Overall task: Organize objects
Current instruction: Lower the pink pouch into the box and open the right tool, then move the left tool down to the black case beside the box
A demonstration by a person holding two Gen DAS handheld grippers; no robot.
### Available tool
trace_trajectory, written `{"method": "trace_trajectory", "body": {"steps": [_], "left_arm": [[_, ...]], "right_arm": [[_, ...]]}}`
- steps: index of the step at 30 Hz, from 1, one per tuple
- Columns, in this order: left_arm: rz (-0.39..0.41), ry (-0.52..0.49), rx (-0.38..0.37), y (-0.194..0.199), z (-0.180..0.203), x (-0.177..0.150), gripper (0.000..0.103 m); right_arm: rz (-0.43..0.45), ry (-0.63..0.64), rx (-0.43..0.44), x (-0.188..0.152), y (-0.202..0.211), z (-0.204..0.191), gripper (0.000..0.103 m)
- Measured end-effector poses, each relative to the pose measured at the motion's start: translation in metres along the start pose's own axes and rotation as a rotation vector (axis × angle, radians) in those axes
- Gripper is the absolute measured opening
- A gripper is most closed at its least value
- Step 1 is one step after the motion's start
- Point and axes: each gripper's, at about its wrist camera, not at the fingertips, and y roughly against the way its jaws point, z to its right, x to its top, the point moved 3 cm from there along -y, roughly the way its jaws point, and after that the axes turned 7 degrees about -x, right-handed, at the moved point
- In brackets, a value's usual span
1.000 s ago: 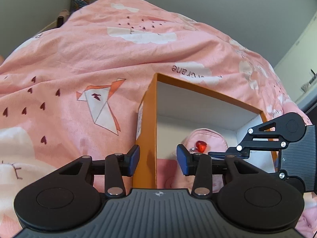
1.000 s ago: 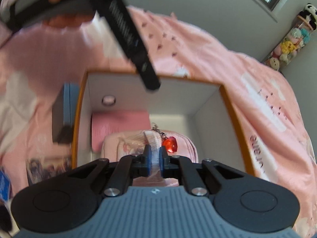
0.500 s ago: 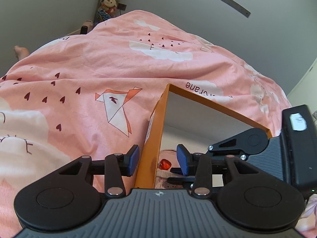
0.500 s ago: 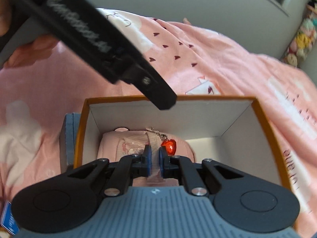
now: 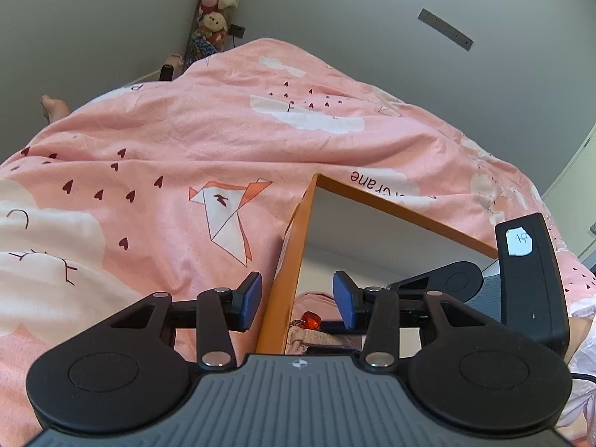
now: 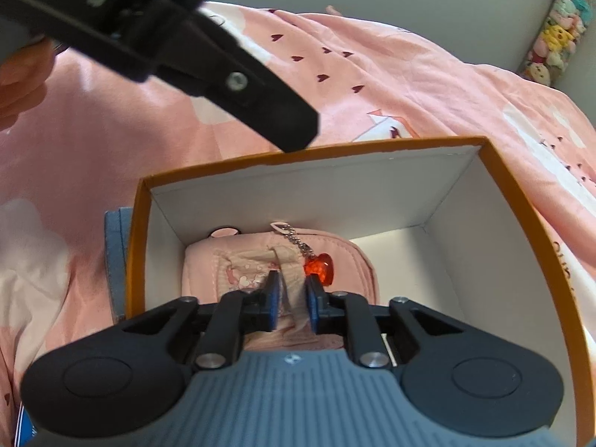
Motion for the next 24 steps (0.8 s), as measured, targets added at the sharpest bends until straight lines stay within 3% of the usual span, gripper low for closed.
{"method": "trace_trajectory", "body": {"steps": [3, 6, 15, 19, 24], "left_arm": [[0.015, -0.001, -0.007, 0.006, 0.002, 0.000, 0.057], [0.029, -0.016, -0.006, 0.012, 0.006, -0.001, 0.059], [0.031, -0.118, -0.007, 0.036, 0.024, -0.009, 0.059], [0.035, -0.143, -0.021, 0.049, 0.031, -0.016, 0.059], [0.021, -0.165, -0.034, 0.060, 0.037, -0.032, 0.059]], "right_arm": [[0.012, -0.056, -0.038, -0.001, 0.007, 0.006, 0.047], [0.030, -0.116, -0.051, 0.001, 0.015, 0.012, 0.052], [0.054, -0.232, -0.231, 0.002, 0.054, 0.003, 0.054], [0.117, -0.330, -0.312, -0.002, 0.084, -0.005, 0.054], [0.211, -0.452, -0.338, -0.012, 0.118, -0.020, 0.055]]}}
